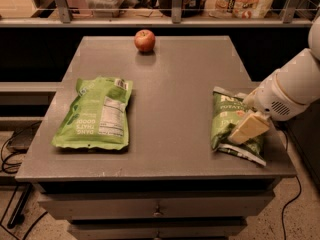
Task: Move green jalapeno chip bag near apple
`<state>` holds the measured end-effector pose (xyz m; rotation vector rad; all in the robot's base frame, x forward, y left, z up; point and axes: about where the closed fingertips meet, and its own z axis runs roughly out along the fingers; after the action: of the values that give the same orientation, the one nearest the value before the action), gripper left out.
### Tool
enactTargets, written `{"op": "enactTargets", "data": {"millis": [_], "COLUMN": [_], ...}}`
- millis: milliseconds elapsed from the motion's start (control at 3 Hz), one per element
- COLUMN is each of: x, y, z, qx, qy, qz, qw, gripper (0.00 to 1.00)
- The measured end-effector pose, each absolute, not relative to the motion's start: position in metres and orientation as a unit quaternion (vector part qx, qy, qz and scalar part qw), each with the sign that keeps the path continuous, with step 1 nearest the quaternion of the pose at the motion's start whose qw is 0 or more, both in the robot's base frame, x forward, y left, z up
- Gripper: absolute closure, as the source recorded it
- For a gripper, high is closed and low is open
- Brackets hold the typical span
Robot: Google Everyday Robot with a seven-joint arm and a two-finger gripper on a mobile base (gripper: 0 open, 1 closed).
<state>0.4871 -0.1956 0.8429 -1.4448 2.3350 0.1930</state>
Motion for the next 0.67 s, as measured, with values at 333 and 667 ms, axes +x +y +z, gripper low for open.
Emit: {"op": "enactTargets", "data": {"millis": [333,667], "x": [0.4885,0.4885], "y": [-0.1967,-0.1967], "z": [0.8426,0.8469], "qx": [-0.513,-0.513], "qy": [0.833,0.833], "qz": [0.07,0.07], "qw": [0.193,0.193], "gripper": [0.64,0.87]}}
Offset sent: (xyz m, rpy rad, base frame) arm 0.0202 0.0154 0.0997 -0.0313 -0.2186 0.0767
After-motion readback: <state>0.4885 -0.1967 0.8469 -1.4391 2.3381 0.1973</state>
